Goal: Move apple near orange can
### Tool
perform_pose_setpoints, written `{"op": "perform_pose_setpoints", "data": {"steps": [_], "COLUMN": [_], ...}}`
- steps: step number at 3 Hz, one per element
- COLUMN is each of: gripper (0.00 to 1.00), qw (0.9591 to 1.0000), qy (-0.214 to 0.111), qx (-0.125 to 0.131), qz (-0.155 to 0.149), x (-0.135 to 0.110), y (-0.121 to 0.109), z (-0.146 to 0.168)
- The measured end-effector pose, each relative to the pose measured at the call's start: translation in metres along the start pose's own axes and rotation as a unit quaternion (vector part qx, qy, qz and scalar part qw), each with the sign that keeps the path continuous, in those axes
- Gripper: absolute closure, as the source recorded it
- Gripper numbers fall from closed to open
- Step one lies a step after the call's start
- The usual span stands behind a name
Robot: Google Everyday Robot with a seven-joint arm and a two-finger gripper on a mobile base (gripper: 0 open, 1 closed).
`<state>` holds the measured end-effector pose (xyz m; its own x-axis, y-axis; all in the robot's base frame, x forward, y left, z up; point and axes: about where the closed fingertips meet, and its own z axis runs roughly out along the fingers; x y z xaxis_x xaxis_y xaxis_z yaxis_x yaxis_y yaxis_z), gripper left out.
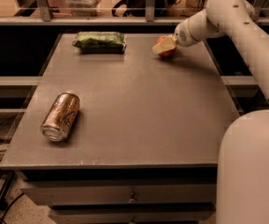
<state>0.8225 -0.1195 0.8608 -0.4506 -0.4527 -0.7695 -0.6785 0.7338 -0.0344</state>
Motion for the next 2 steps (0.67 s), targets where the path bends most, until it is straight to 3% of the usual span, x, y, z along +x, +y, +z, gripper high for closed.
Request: {"op": "perform_pose_setpoints", "data": {"steps": [1, 2], "gripper": [0.64, 0.87], "qw": [0.9999, 0.9984], "qy": [0.011, 0.039], "qx": [-0.002, -0.005], "qz": [-0.008, -0.04], "x": [-0.007, -0.018], "y": [0.007, 0.026], "z": [0.002, -0.01]}}
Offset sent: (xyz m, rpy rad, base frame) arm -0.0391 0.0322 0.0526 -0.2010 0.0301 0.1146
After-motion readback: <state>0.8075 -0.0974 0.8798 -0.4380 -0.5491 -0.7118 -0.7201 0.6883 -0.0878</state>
